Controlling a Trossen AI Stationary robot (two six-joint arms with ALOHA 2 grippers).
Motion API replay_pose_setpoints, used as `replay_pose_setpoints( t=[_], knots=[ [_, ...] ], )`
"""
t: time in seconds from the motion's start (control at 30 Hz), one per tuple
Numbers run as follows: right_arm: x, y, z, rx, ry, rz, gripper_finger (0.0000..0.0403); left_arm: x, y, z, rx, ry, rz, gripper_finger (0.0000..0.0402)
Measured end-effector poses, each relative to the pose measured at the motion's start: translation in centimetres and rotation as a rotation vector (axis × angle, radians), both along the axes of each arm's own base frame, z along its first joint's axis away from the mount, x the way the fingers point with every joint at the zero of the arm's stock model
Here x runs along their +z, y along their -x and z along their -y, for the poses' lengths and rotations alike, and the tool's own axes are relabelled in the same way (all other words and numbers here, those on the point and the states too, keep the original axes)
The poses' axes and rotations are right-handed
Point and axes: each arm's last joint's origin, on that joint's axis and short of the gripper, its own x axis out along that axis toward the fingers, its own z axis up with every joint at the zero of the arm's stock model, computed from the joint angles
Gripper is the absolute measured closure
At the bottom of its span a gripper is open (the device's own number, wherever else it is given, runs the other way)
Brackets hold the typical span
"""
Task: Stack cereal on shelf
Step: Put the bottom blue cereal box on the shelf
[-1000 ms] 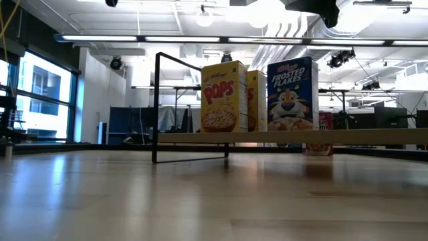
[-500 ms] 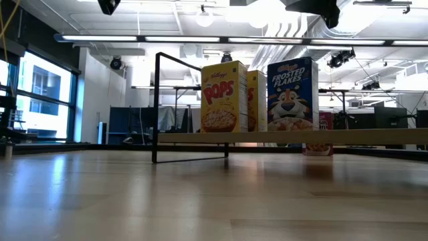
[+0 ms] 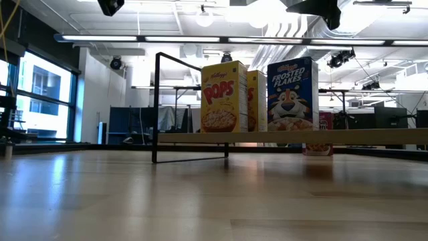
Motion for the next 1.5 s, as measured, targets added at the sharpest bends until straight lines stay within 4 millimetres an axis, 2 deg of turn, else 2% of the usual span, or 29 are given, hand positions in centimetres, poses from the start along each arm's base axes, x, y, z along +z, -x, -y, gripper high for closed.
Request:
replay_pose_setpoints(
  t=[0.17, 0.33, 0.57, 0.73, 0.9, 1.07, 1.3, 1.5],
  knots=[
    [0.0, 0.0, 0.0, -0.003, -0.020, 0.005, 0.0174, -0.2, -0.1, -0.1, 0.006, -0.035, -0.011, 0.0098],
    [0.0, 0.0, 0.0, -0.002, -0.019, 0.005, 0.0174, 0.7, -1.8, 0.6, -0.158, 0.008, -0.073, 0.0098],
    [0.0, 0.0, 0.0, 0.009, -0.019, 0.002, 0.0174, 1.7, -3.4, 4.6, -0.383, -0.149, -0.448, 0.0098],
    [-0.1, 0.0, -0.1, 0.055, 0.008, -0.016, 0.0174, 1.5, -3.3, 8.7, -0.525, -0.274, -0.575, 0.0099],
    [-0.2, 0.0, -0.2, 0.059, 0.015, -0.032, 0.0174, -0.4, -2.2, 12.7, -0.618, -0.390, -0.684, 0.0099],
    [-0.6, 0.1, -0.1, 0.060, 0.022, -0.068, 0.0174, -3.0, -1.7, 15.9, -0.579, -0.436, -0.841, 0.0099],
    [-1.2, 0.3, -0.1, 0.060, 0.032, -0.141, 0.0174, -5.9, -0.9, 18.0, -0.486, -0.442, -1.028, 0.0099],
    [-1.6, 0.4, -0.1, 0.061, 0.036, -0.180, 0.0174, -8.1, 0.6, 18.3, -0.434, -0.422, -1.112, 0.0099]
  ],
)
